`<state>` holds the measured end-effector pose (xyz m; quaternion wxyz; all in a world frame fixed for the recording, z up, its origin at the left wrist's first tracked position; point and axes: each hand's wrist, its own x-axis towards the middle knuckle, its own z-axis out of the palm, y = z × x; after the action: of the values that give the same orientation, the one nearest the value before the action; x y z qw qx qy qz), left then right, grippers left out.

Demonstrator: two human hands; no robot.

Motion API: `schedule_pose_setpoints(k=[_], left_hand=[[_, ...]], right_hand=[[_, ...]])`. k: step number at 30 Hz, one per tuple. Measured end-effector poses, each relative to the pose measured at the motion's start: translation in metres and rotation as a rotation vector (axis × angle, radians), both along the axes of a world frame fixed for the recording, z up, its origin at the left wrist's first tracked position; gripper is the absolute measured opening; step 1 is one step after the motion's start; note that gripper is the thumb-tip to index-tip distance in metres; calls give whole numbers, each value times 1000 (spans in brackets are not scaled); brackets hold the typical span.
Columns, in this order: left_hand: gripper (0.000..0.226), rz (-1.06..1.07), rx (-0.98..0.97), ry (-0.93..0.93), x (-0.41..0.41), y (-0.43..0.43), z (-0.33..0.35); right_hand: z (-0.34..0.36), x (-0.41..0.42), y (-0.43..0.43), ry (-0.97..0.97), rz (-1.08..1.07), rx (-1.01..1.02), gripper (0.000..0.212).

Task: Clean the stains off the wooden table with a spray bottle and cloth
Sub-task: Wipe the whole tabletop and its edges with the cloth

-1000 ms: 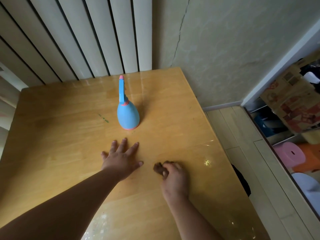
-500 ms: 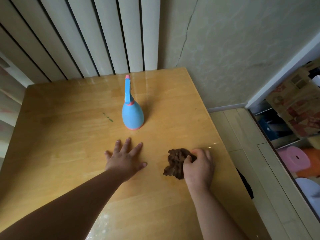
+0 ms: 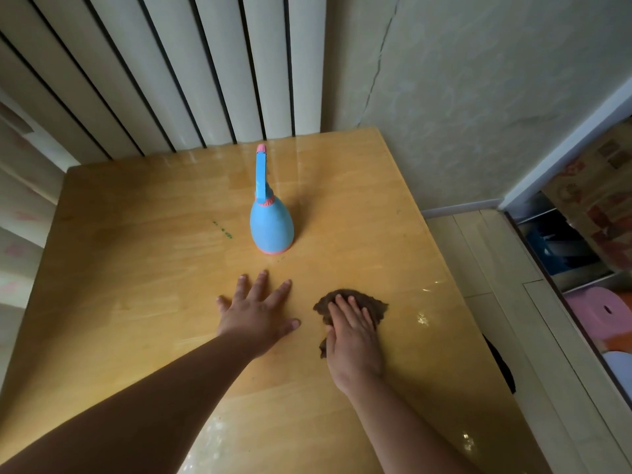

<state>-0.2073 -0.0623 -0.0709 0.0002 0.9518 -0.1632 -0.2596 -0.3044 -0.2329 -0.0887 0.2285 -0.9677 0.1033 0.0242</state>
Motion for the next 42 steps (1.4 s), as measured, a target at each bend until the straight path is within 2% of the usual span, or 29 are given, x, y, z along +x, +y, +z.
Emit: schedule_pose_setpoints(k=[5, 9, 13, 17, 22, 25, 31, 34, 39, 42], left_hand=[[85, 7, 0, 9, 0, -1, 4], [84, 7, 3, 8, 0, -1, 6], [83, -8, -3, 9, 0, 0, 6], [83, -13, -3, 14, 0, 0, 6], [83, -10, -10, 12, 1, 1, 5], [82, -15, -9, 2, -1, 0, 5], [82, -7, 4, 11, 0, -1, 5], [82, -6, 1, 13, 0, -1, 6], [83, -2, 5, 14, 2, -2, 8], [84, -2, 4, 23, 4, 0, 8]], right_hand=[[0, -18, -6, -70, 172, 42, 36], [3, -27, -11, -114, 189, 82, 31], [-1, -45, -20, -107, 87, 104, 26], [-5, -70, -33, -100, -32, 39, 24], [-8, -75, -64, -72, -339, -68, 33], [-13, -64, -71, -52, -365, -129, 38], [-11, -17, -61, 51, -436, -69, 49], [-5, 9, -50, 77, -385, -30, 49], [0, 39, -2, 40, -46, 9, 48], [0, 30, 13, -1, 40, 26, 47]])
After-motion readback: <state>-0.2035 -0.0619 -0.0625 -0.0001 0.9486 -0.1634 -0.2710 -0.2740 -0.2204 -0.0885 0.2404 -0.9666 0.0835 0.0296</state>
